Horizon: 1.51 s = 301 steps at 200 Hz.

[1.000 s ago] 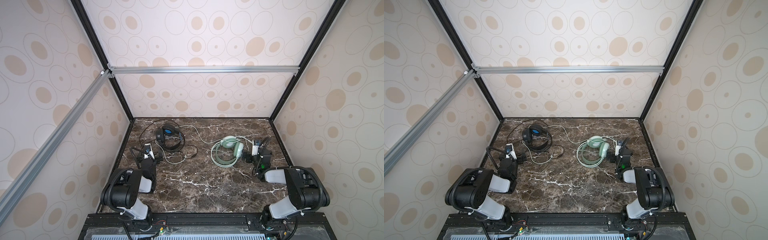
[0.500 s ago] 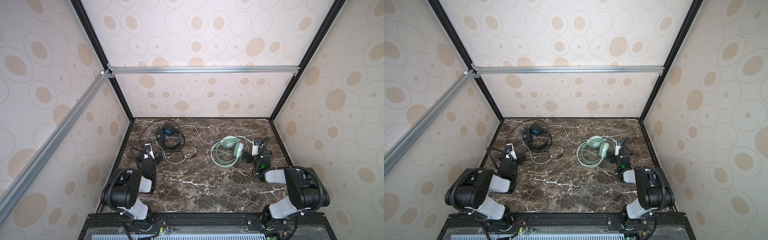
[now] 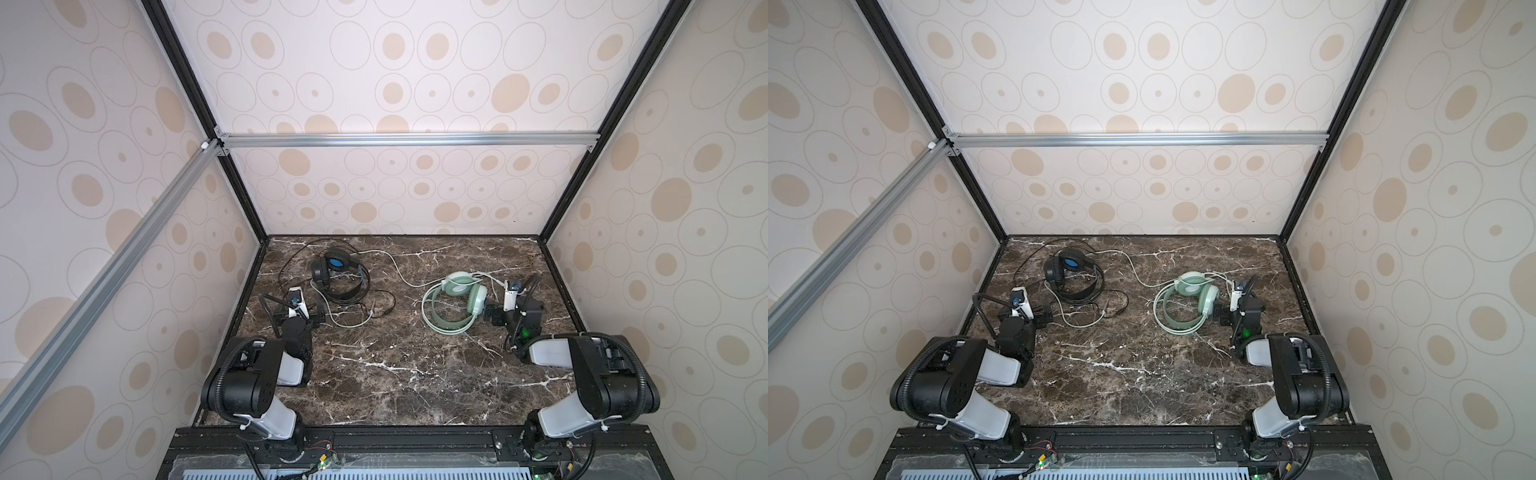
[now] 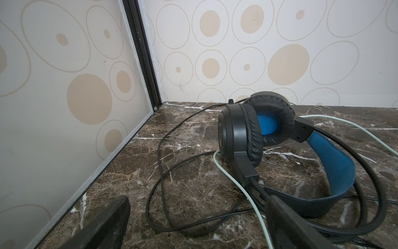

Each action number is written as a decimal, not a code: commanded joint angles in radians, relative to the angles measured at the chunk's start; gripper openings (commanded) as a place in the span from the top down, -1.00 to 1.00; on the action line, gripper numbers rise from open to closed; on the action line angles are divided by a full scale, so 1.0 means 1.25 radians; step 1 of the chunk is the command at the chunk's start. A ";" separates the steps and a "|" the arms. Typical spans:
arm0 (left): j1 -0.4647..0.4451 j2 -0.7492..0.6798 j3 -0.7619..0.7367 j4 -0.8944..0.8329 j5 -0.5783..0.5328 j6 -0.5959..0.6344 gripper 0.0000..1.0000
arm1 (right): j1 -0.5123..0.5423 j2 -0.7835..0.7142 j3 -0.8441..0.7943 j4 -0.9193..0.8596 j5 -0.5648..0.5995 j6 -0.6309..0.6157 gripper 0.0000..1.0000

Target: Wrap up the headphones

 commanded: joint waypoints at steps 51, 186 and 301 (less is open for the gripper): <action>0.005 0.004 -0.001 0.036 0.004 0.004 -0.96 | -0.003 0.005 0.011 0.006 -0.012 -0.006 -0.99; 0.005 0.001 -0.005 0.041 0.004 0.005 -0.96 | -0.002 -0.005 0.002 0.010 -0.017 -0.009 -1.00; 0.000 -0.397 0.079 -0.545 0.104 -0.119 -0.96 | 0.031 -0.240 0.119 -0.367 -0.043 -0.020 -0.99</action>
